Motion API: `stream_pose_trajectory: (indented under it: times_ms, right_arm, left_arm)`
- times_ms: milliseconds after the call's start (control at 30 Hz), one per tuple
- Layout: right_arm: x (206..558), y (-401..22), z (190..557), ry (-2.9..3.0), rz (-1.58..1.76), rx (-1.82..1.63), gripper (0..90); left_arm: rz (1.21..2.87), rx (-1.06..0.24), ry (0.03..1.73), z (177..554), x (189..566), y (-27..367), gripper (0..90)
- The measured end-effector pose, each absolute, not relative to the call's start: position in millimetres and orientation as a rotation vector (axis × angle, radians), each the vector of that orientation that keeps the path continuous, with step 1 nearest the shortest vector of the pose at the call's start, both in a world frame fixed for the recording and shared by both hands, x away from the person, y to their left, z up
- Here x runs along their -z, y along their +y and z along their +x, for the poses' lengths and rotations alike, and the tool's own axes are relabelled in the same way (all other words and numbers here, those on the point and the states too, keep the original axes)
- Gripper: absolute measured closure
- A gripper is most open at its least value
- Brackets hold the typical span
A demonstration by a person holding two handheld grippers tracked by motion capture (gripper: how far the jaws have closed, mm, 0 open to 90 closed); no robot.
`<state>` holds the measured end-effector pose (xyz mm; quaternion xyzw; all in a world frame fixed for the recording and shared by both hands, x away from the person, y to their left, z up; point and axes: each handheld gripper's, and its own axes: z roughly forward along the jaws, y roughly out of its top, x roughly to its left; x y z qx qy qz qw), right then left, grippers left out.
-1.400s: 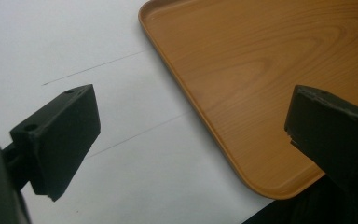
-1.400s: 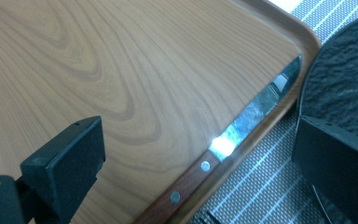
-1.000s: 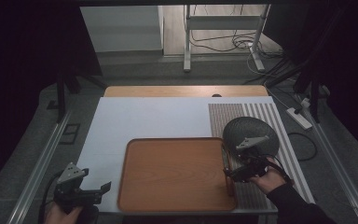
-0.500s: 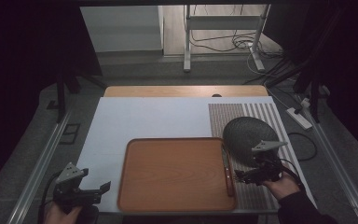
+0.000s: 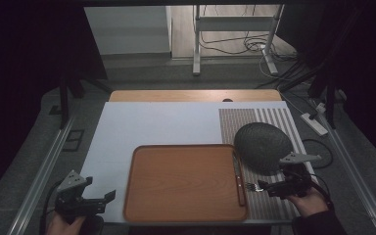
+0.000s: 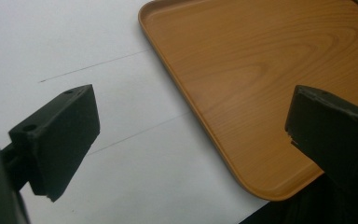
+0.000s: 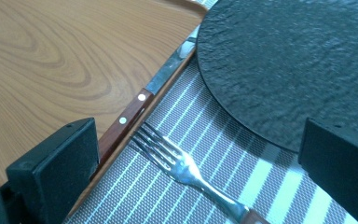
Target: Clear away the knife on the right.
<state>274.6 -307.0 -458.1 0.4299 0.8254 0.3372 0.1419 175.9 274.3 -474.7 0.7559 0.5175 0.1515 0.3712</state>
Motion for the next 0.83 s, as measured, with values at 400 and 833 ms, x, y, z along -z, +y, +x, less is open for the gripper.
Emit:
stream_pose_trajectory:
  times_ms: [400, 833]
  right_arm:
    - [457, -330, 255, 2.284, 1.325, -1.009, 0.0]
    - [454, -338, 244, 2.254, 1.342, -1.001, 0.0]
  left_arm:
    - [1.943, -0.39, 1.328, 176, 475, 274, 3.7]
    - [1.953, -0.391, 1.327, 176, 475, 273, 3.5]
